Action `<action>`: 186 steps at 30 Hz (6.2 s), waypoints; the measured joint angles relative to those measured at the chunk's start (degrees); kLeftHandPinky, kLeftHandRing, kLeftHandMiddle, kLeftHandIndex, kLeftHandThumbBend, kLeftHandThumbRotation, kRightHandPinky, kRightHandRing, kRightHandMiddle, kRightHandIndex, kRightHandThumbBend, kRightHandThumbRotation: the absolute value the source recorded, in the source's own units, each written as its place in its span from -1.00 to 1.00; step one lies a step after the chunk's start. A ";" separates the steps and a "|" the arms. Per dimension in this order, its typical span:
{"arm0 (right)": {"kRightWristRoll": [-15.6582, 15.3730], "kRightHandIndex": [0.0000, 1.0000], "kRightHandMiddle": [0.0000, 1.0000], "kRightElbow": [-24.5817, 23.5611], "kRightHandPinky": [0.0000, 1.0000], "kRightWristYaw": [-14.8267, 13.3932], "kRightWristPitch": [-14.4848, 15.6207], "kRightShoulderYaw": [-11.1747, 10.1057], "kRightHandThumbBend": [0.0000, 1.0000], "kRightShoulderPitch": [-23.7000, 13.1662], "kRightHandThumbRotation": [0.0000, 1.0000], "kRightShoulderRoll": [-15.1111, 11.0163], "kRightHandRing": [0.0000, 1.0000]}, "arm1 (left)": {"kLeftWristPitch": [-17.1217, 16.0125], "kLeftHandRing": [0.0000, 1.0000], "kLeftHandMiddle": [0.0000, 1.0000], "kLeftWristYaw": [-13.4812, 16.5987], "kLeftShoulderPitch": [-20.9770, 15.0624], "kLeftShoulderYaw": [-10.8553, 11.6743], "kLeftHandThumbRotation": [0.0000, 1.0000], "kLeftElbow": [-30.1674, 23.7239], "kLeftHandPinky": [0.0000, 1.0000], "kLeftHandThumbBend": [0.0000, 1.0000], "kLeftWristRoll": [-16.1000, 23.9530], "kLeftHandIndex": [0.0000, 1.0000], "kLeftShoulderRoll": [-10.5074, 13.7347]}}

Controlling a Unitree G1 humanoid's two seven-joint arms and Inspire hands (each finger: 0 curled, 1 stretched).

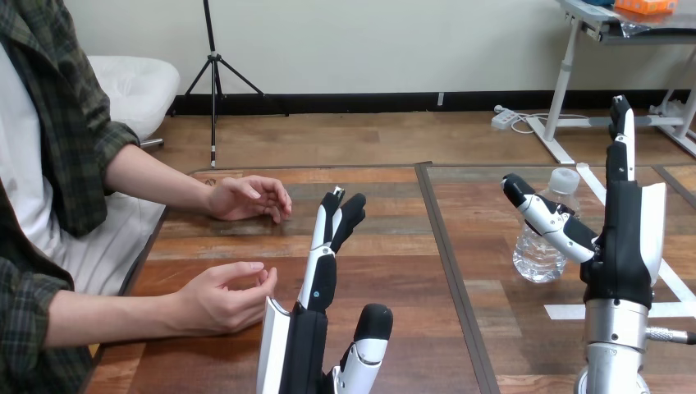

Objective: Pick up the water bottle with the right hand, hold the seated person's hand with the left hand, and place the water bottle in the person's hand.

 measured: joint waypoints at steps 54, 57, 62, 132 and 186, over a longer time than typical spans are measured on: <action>-0.01 1.00 1.00 0.00 1.00 -0.02 0.04 0.25 0.80 -0.01 -0.03 0.00 1.00 | 0.00 0.82 0.86 -0.01 0.00 0.00 1.00 0.00 0.79 -0.17 -0.01 0.99 0.00; -0.01 1.00 1.00 0.00 1.00 -0.02 0.04 0.25 0.80 -0.01 -0.03 0.00 1.00 | 0.00 0.82 0.86 -0.01 0.00 0.00 1.00 0.00 0.79 -0.17 -0.01 0.99 0.00; 0.00 1.00 1.00 0.00 1.00 -0.02 0.04 0.25 0.80 -0.01 -0.03 0.00 1.00 | 0.00 0.82 0.86 -0.01 0.00 0.00 1.00 0.00 0.79 -0.17 -0.01 0.99 0.00; 0.00 1.00 1.00 0.00 1.00 -0.02 0.05 0.27 0.80 -0.01 -0.03 0.00 1.00 | 0.00 0.82 0.86 -0.01 0.00 0.00 1.00 0.00 0.79 -0.17 -0.01 0.99 0.00; 0.00 1.00 1.00 0.00 1.00 -0.03 0.05 0.28 0.80 -0.01 -0.03 0.00 1.00 | 0.00 0.82 0.86 -0.01 0.00 0.00 1.00 0.00 0.79 -0.17 -0.01 0.99 0.00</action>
